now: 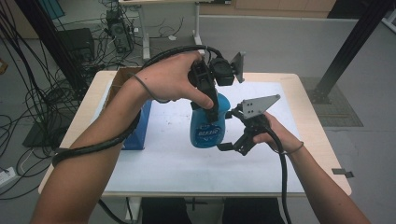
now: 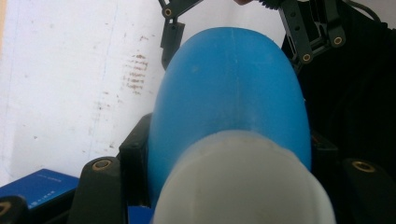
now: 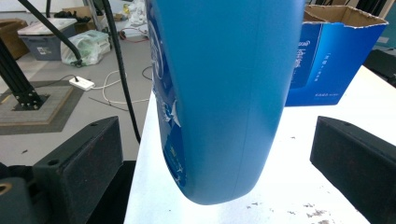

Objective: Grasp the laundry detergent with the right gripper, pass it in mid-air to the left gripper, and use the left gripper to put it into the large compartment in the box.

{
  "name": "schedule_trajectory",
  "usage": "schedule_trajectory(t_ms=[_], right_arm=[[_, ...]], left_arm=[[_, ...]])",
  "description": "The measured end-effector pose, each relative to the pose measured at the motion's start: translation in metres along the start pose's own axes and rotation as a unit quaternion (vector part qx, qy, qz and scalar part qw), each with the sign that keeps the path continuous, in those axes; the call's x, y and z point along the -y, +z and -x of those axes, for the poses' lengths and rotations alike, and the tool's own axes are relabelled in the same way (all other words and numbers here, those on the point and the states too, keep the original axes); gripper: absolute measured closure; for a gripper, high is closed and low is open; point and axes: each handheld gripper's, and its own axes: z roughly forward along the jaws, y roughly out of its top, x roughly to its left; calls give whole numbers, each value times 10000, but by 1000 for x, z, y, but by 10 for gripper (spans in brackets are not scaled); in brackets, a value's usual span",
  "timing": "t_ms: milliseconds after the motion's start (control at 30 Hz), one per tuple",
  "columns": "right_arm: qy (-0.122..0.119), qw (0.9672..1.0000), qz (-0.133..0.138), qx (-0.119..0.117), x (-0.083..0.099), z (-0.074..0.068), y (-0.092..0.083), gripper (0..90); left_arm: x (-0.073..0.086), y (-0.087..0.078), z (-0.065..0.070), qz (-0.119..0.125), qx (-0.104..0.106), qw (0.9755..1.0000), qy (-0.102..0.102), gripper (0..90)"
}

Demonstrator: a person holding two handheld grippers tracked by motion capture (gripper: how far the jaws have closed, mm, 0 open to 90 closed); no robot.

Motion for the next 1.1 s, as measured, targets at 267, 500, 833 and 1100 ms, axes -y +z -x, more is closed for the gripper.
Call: schedule_trajectory(t_ms=[267,500,833,1100], right_arm=[[-6,9994,-337,46,0,2,-1,24],[153,9910,-1325,67,4,3,-12,34],[392,9641,-2589,440,9,5,-30,31],[825,9202,-3787,557,17,13,-45,34]], left_arm=[[1,-1,-1,28,-15,10000,-46,377],[3,-2,-2,46,-22,9999,-115,378],[5,-3,-8,50,1,9997,-243,378],[8,-7,-11,46,-45,9993,-363,378]])
